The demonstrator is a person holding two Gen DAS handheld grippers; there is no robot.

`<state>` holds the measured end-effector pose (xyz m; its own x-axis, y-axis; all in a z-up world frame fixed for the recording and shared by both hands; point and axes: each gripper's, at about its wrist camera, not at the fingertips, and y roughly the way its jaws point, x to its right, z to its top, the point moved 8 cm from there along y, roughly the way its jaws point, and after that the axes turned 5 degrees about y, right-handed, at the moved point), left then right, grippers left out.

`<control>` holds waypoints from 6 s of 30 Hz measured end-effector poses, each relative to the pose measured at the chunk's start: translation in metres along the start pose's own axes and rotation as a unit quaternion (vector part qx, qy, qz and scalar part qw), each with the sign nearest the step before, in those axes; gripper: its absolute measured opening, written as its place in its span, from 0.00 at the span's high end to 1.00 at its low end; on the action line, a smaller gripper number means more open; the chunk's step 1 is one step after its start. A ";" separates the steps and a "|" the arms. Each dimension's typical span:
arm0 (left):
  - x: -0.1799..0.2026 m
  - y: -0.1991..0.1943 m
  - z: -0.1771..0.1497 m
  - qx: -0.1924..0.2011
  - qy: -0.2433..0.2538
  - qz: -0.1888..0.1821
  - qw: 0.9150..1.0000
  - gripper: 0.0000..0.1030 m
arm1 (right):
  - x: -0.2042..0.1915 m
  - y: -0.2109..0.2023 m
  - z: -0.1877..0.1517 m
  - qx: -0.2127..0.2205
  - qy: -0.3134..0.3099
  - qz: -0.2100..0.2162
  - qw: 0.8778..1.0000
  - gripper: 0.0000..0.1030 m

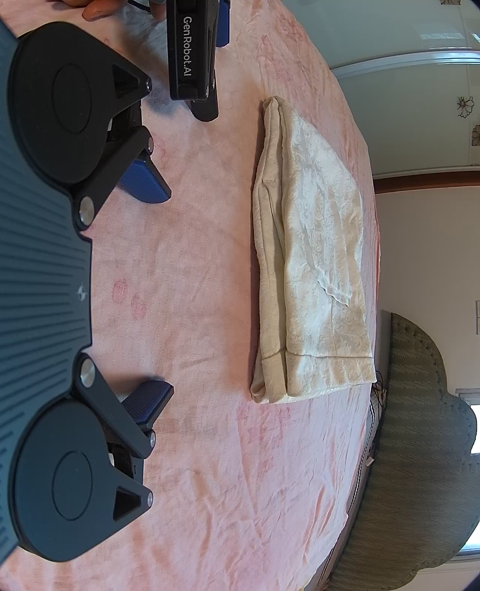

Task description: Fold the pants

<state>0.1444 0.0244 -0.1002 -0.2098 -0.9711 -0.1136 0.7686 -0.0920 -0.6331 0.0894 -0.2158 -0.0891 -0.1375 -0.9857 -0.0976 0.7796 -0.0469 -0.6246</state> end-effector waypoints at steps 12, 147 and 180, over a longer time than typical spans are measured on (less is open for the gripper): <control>0.000 0.000 0.000 0.000 0.000 0.000 1.000 0.00 | 0.000 0.000 0.000 0.000 0.000 0.000 1.000 0.00; -0.001 -0.001 -0.001 0.001 -0.004 0.000 1.000 0.00 | 0.003 0.008 0.006 0.002 0.038 -0.050 0.998 0.00; -0.001 -0.001 -0.001 0.001 -0.004 0.000 1.000 0.00 | 0.003 0.007 0.005 0.003 0.038 -0.050 0.998 0.00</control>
<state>0.1429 0.0258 -0.1005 -0.2039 -0.9731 -0.1076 0.7700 -0.0916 -0.6314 0.0982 -0.2196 -0.0898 -0.2599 -0.9611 -0.0937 0.7628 -0.1449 -0.6302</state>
